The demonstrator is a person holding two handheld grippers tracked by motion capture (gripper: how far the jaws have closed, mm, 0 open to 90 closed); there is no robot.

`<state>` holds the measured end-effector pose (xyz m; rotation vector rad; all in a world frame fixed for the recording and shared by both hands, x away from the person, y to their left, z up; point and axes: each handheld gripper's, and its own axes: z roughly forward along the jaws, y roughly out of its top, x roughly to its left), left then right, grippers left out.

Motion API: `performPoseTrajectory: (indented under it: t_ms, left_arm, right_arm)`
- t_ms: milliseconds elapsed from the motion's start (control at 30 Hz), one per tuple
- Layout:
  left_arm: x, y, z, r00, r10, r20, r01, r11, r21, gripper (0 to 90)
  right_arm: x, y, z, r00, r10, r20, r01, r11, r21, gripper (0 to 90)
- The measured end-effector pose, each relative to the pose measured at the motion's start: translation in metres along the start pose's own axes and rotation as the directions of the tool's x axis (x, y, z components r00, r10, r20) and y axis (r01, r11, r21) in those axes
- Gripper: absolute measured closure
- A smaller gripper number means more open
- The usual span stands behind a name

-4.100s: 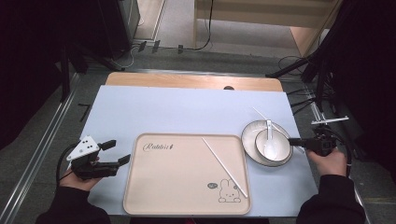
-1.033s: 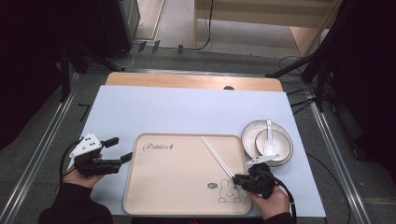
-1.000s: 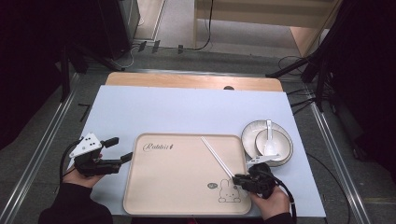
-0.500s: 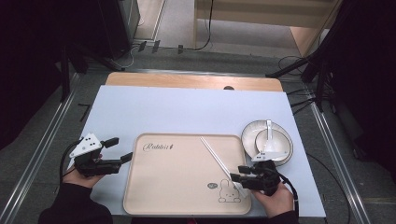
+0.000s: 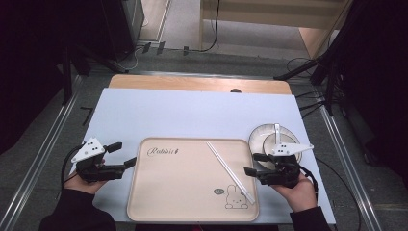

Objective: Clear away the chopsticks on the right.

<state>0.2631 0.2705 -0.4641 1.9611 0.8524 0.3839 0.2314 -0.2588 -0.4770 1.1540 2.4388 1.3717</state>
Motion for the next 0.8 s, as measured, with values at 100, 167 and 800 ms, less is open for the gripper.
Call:
performPoseTrajectory:
  t_ms: [100, 167, 800]
  left_arm:
    - [0.001, -0.001, -0.001, 1.0, -0.002, 0.004, 0.002, 1.0, -0.002, 22.1]
    - [0.001, -0.001, -0.002, 1.0, -0.004, -0.001, 0.004, 1.0, 0.001, 22.1]
    - [0.001, -0.004, -0.006, 0.9999, -0.015, 0.002, 0.015, 0.9999, 0.0, 21.5]
  right_arm:
    - [-0.009, 0.004, -0.007, 0.9995, -0.03, -0.002, 0.03, 0.999, -0.029, 26.5]
    - [-0.015, 0.005, -0.011, 0.9993, -0.035, -0.009, 0.035, 0.998, -0.047, 24.4]
    - [-0.033, -0.007, -0.044, 0.9987, -0.037, 0.034, 0.041, 0.988, -0.151, 22.1]
